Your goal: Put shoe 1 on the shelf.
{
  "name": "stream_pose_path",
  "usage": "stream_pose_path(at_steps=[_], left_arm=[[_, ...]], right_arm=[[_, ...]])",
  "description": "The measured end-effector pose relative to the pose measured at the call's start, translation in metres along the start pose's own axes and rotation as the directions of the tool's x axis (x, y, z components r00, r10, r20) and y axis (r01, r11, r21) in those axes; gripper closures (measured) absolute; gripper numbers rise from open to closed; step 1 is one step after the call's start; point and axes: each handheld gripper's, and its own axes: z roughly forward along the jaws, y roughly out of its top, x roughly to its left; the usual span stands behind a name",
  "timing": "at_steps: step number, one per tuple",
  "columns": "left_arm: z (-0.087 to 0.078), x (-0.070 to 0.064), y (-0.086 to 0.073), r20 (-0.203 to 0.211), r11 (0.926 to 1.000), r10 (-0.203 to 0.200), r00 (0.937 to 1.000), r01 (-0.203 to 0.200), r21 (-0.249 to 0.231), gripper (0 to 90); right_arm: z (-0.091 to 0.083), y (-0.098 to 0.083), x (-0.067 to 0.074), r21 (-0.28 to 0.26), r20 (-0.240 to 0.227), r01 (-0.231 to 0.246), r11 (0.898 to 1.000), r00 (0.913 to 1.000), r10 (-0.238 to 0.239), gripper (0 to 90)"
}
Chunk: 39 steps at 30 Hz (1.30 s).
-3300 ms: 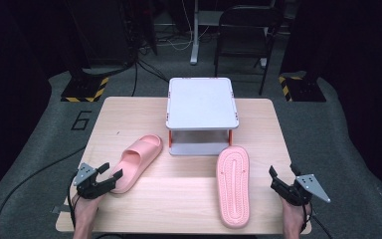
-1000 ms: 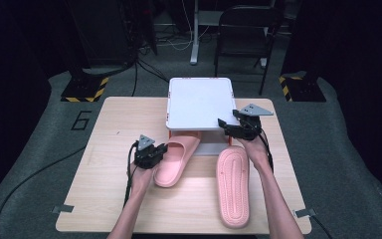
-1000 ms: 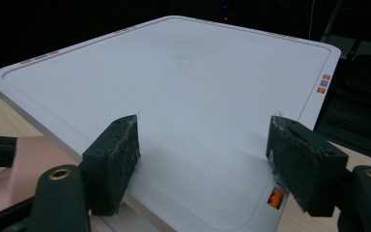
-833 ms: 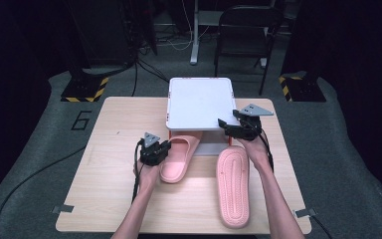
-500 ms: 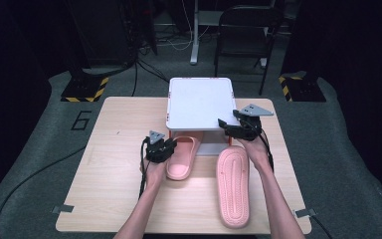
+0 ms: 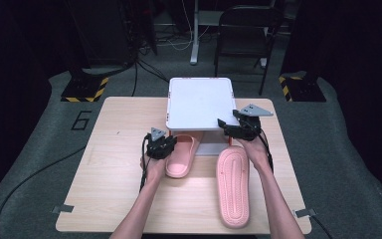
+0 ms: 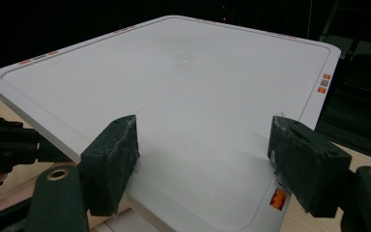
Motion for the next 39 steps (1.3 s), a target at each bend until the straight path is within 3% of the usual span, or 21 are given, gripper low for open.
stream_pose_path(at_steps=[4, 8, 10, 13, 16, 18, 19, 20, 21, 22, 24, 26, 27, 28, 31, 33, 35, 36, 38, 39], left_arm=[[-0.002, 0.003, -0.002, -0.017, 0.9977, -0.057, 0.9982, 0.057, -0.037, 78.9], [0.000, -0.002, -0.003, 0.023, 0.9992, -0.030, 0.9993, 0.031, -0.025, 73.4], [-0.002, -0.003, -0.004, 0.030, 0.9987, -0.026, 0.9992, 0.028, -0.043, 71.3], [-0.010, 0.000, -0.003, 0.080, 0.9973, -0.035, 0.9962, 0.040, -0.062, 64.5], [-0.023, 0.004, -0.005, 0.167, 0.9957, 0.003, 0.9860, 0.013, -0.092, 53.2], [-0.034, 0.005, -0.008, 0.228, 0.9936, 0.056, 0.9721, -0.032, -0.108, 46.9], [-0.040, 0.005, -0.010, 0.271, 0.9927, 0.083, 0.9591, -0.056, -0.107, 43.5], [-0.045, 0.005, -0.012, 0.288, 0.9869, 0.143, 0.9469, -0.114, -0.114, 41.0], [-0.049, 0.003, -0.013, 0.302, 0.9839, 0.167, 0.9384, -0.139, -0.112, 38.5], [-0.055, 0.000, -0.017, 0.344, 0.9805, 0.194, 0.9188, -0.169, -0.101, 35.6], [-0.061, -0.001, -0.022, 0.390, 0.9777, 0.210, 0.8966, -0.189, -0.091, 30.6], [-0.065, -0.002, -0.029, 0.420, 0.9737, 0.228, 0.8783, -0.205, -0.100, 26.5], [-0.066, -0.002, -0.030, 0.432, 0.9690, 0.246, 0.8676, -0.227, -0.097, 25.7], [-0.067, -0.003, -0.033, 0.450, 0.9608, 0.275, 0.8499, -0.260, -0.096, 25.1], [-0.067, -0.008, -0.040, 0.474, 0.9468, 0.314, 0.8226, -0.308, -0.093, 25.0], [-0.064, -0.010, -0.042, 0.470, 0.9324, 0.348, 0.8114, -0.352, -0.082, 25.0], [-0.060, -0.013, -0.044, 0.442, 0.9158, 0.382, 0.8120, -0.397, -0.062, 25.5], [-0.057, -0.015, -0.045, 0.418, 0.9024, 0.406, 0.8127, -0.429, -0.044, 25.9], [-0.053, -0.017, -0.046, 0.396, 0.8931, 0.424, 0.8145, -0.449, -0.034, 27.4], [-0.051, -0.018, -0.045, 0.383, 0.8943, 0.424, 0.8205, -0.446, -0.035, 28.2]], right_arm=[[-0.001, 0.000, 0.000, 0.002, 0.001, 0.000, 1.000, 1.0000, 0.000, 26.0], [-0.001, 0.000, 0.000, -0.001, 0.002, -0.002, 1.000, 1.0000, 0.002, 26.0], [-0.001, 0.000, 0.000, 0.000, 0.003, 0.000, 1.000, 1.0000, 0.000, 26.0], [-0.001, -0.001, 0.000, 0.000, 0.003, -0.002, 1.000, 1.0000, 0.002, 26.0], [-0.001, -0.001, 0.000, -0.002, 0.002, -0.003, 1.000, 1.0000, 0.003, 26.0], [-0.001, -0.001, 0.000, -0.002, 0.002, -0.003, 1.000, 1.0000, 0.003, 26.0], [-0.001, 0.000, 0.000, -0.001, 0.002, -0.004, 1.000, 1.0000, 0.004, 25.9], [-0.001, 0.000, 0.001, 0.001, 0.002, -0.003, 1.000, 1.0000, 0.003, 25.8], [-0.001, 0.000, 0.001, 0.004, 0.004, -0.008, 1.000, 1.0000, 0.008, 25.6], [-0.001, 0.000, 0.002, 0.004, 0.005, -0.010, 1.000, 0.9999, 0.010, 25.5], [0.000, 0.001, 0.002, 0.008, 0.008, -0.006, 1.000, 1.0000, 0.006, 25.5], [0.000, 0.001, 0.001, 0.009, 0.008, -0.004, 1.000, 1.0000, 0.004, 25.5], [0.000, 0.001, 0.002, 0.010, 0.009, -0.004, 1.000, 1.0000, 0.004, 25.5], [0.000, 0.001, 0.002, 0.009, 0.008, -0.003, 1.000, 1.0000, 0.003, 25.5], [0.000, 0.001, 0.002, 0.010, 0.009, -0.005, 1.000, 0.9999, 0.005, 25.4], [0.000, 0.002, 0.002, 0.013, 0.007, -0.001, 1.000, 1.0000, 0.001, 25.3], [0.000, 0.002, 0.003, 0.019, 0.014, -0.012, 1.000, 0.9998, 0.012, 25.1], [0.000, 0.002, 0.003, 0.020, 0.014, -0.012, 1.000, 0.9998, 0.012, 25.0], [0.000, 0.002, 0.003, 0.020, 0.013, -0.013, 1.000, 0.9998, 0.013, 25.1], [0.000, 0.002, 0.003, 0.020, 0.011, -0.014, 1.000, 0.9998, 0.013, 25.1]])
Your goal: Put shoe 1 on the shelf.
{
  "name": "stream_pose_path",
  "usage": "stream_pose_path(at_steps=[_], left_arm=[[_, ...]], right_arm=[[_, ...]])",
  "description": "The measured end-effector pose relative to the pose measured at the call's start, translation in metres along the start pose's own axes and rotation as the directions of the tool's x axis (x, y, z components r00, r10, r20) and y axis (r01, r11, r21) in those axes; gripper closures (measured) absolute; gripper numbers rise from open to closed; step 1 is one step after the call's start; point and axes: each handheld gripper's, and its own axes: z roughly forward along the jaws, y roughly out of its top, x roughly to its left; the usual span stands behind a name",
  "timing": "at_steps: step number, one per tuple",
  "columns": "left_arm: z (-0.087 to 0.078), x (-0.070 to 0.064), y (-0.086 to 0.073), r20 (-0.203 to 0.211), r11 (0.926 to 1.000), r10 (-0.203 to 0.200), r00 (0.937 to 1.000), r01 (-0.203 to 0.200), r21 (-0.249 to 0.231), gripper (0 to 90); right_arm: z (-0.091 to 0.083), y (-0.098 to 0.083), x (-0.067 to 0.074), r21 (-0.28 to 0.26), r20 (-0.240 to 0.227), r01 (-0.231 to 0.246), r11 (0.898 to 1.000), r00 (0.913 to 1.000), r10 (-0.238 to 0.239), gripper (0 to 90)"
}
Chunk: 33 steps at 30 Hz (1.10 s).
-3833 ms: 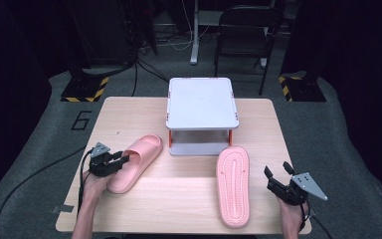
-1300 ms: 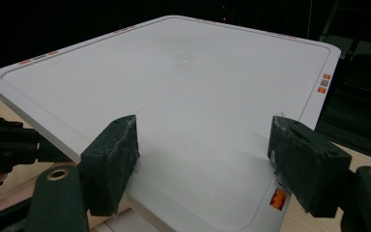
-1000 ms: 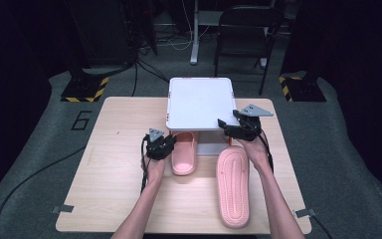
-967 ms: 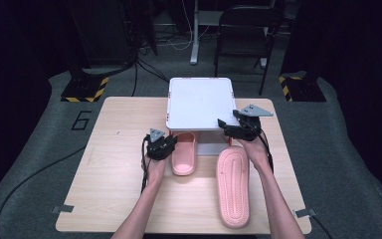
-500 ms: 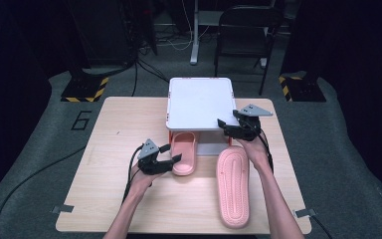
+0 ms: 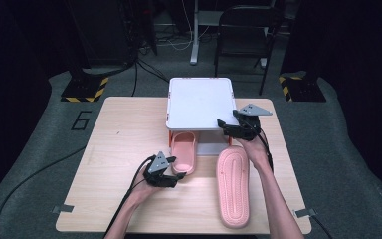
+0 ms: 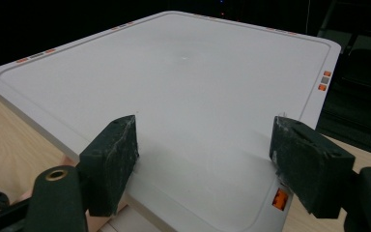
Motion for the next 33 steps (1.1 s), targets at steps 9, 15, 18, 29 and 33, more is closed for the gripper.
stream_pose_path(at_steps=[9, 15, 18, 29, 33], left_arm=[[0.019, 0.013, 0.008, -0.094, 0.9965, -0.084, 0.9920, 0.084, -0.008, 30.9], [0.032, 0.020, 0.016, -0.154, 0.9926, -0.120, 0.9808, 0.121, 0.000, 31.7], [0.038, 0.024, 0.018, -0.184, 0.9895, -0.143, 0.9724, 0.145, -0.005, 31.8], [0.050, 0.031, 0.021, -0.262, 0.9784, -0.203, 0.9436, 0.206, -0.013, 31.7], [0.048, 0.028, 0.021, -0.264, 0.9788, -0.200, 0.9435, 0.205, -0.012, 32.6]], right_arm=[[0.001, 0.000, 0.000, -0.004, -0.001, -0.002, 1.000, 1.0000, 0.002, 25.1], [0.001, 0.000, -0.001, -0.004, -0.005, 0.006, 1.000, 1.0000, -0.006, 25.1], [0.001, 0.000, 0.000, -0.004, -0.004, 0.005, 1.000, 1.0000, -0.005, 25.1], [0.000, -0.001, -0.001, -0.008, -0.007, 0.004, 1.000, 1.0000, -0.004, 25.2], [0.001, -0.001, 0.000, -0.009, -0.007, 0.002, 1.000, 1.0000, -0.002, 25.1]])
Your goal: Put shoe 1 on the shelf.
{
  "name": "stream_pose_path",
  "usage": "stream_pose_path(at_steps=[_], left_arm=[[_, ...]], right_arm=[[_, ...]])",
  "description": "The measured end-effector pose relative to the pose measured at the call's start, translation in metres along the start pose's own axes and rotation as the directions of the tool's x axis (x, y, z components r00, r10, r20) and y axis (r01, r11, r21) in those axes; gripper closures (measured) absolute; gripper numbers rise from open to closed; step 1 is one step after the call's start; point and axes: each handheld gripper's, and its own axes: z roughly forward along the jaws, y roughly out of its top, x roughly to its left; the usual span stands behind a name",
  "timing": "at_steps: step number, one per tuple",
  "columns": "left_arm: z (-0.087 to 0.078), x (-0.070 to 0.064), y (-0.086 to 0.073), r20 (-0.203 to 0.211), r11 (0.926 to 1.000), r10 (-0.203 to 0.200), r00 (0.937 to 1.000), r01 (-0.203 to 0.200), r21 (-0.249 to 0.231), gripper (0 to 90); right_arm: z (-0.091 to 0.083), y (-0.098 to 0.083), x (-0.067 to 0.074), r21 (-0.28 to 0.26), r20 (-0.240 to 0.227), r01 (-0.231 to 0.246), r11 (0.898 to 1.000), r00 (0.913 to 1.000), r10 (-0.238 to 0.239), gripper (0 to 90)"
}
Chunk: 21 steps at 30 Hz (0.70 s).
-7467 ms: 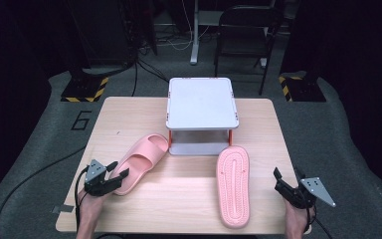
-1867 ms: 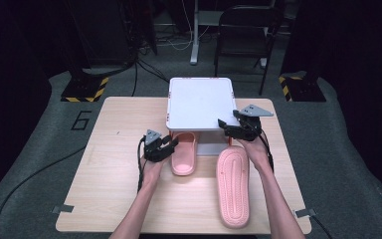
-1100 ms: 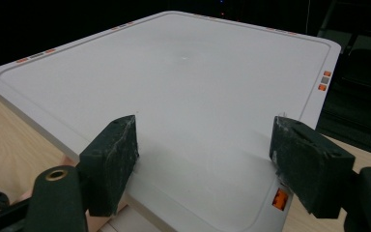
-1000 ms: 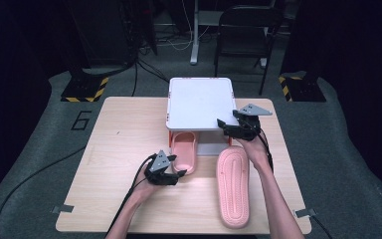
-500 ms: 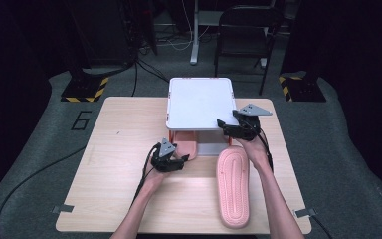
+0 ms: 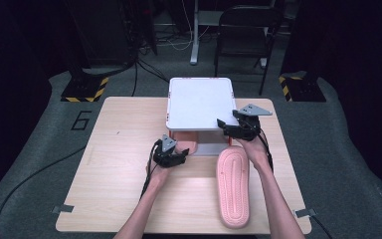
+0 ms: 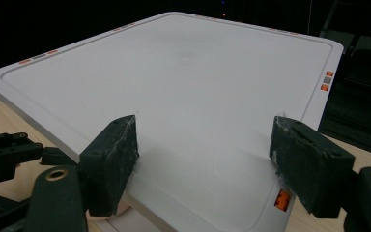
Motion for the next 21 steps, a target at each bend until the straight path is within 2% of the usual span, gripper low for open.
stream_pose_path(at_steps=[2, 4, 6, 7, 8, 13, 16, 19, 21], left_arm=[[-0.006, 0.000, -0.002, 0.023, 0.9998, -0.012, 0.9997, 0.012, -0.013, 32.4], [-0.016, 0.000, -0.003, 0.033, 0.9985, -0.043, 0.9985, 0.044, -0.033, 30.8], [-0.025, 0.003, -0.003, 0.047, 0.9941, -0.081, 0.9956, 0.084, -0.069, 28.9], [-0.032, 0.005, -0.003, 0.075, 0.9917, -0.099, 0.9922, 0.105, -0.075, 28.1], [-0.038, 0.005, -0.004, 0.091, 0.9867, -0.116, 0.9890, 0.126, -0.103, 27.1], [-0.074, 0.016, -0.010, 0.143, 0.9854, -0.091, 0.9856, 0.110, -0.130, 22.0], [-0.094, 0.025, -0.019, 0.128, 0.9852, -0.084, 0.9882, 0.101, -0.138, 19.9], [-0.113, 0.037, -0.031, 0.068, 0.9860, -0.076, 0.9948, 0.085, -0.144, 19.4], [-0.124, 0.044, -0.039, 0.037, 0.9827, -0.100, 0.9943, 0.104, -0.153, 19.4]], right_arm=[[0.000, 0.000, 0.000, -0.004, -0.006, -0.003, 1.000, 1.0000, 0.003, 24.9], [-0.001, 0.000, 0.000, -0.005, -0.013, -0.010, 1.000, 0.9999, 0.010, 23.7], [-0.001, 0.000, -0.001, -0.008, -0.018, -0.009, 1.000, 0.9998, 0.009, 22.4], [-0.001, 0.000, -0.001, -0.017, -0.016, -0.009, 1.000, 0.9998, 0.009, 21.6], [-0.003, 0.000, 0.000, -0.016, -0.006, -0.011, 1.000, 0.9999, 0.011, 20.3], [-0.021, -0.002, 0.005, -0.046, 0.024, -0.005, 0.999, 0.9997, 0.006, 15.6], [-0.037, -0.006, 0.007, -0.067, 0.046, 0.019, 0.998, 0.9988, -0.016, 15.5], [-0.055, -0.015, 0.009, -0.089, 0.077, 0.042, 0.995, 0.9964, -0.036, 16.1], [-0.066, -0.024, 0.011, -0.094, 0.099, 0.034, 0.995, 0.9947, -0.025, 16.1]])
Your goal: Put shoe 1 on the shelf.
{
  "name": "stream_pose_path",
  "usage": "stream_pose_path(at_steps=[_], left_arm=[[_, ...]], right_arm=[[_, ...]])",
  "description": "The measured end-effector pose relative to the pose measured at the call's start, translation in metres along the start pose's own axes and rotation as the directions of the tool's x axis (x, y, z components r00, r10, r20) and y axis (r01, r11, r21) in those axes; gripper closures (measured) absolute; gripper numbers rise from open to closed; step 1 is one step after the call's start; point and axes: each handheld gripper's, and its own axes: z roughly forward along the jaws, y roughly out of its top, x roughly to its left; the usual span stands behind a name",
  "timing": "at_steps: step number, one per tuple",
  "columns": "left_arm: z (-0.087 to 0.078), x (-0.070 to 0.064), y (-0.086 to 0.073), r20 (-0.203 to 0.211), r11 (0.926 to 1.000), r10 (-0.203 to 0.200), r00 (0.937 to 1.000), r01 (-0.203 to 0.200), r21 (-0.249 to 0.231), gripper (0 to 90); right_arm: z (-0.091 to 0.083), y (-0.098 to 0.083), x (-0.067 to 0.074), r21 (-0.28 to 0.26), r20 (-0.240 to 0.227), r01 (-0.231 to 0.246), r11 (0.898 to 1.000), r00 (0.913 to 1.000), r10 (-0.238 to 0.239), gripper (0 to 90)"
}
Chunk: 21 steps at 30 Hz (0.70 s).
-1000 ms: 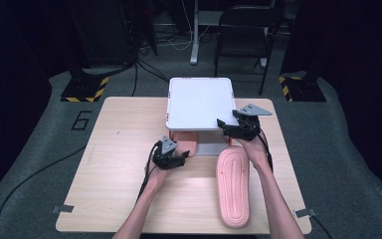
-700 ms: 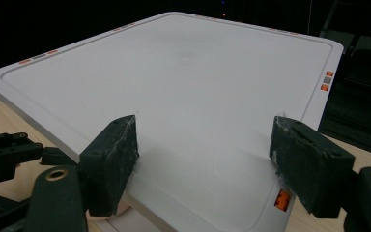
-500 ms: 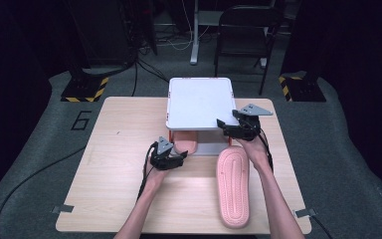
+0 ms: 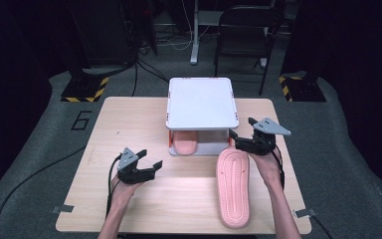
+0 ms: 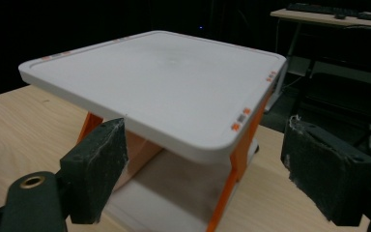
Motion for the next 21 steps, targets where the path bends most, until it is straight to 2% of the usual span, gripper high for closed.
stream_pose_path(at_steps=[6, 11, 14, 18, 21], left_arm=[[-0.026, 0.018, -0.012, -0.060, 1.0000, 0.000, 0.9982, 0.000, -0.003, 19.5], [-0.043, 0.031, -0.016, -0.104, 0.9989, -0.043, 0.9936, 0.040, -0.022, 19.5], [-0.046, 0.034, -0.017, -0.115, 0.9984, -0.053, 0.9920, 0.050, -0.025, 19.5], [-0.045, 0.033, -0.017, -0.108, 0.9989, -0.043, 0.9932, 0.041, -0.024, 19.6], [-0.043, 0.033, -0.018, -0.109, 0.9983, -0.056, 0.9924, 0.054, -0.023, 19.8]], right_arm=[[-0.032, -0.038, 0.009, 0.022, 0.042, -0.028, 0.999, 0.9987, 0.028, 16.0], [-0.048, -0.064, 0.012, 0.019, 0.044, -0.048, 0.999, 0.9979, 0.047, 16.0], [-0.054, -0.079, 0.013, 0.036, 0.048, -0.082, 0.996, 0.9956, 0.080, 15.6], [-0.058, -0.093, 0.016, 0.056, 0.056, -0.089, 0.994, 0.9947, 0.086, 15.6], [-0.059, -0.098, 0.016, 0.064, 0.056, -0.109, 0.992, 0.9929, 0.105, 15.6]])
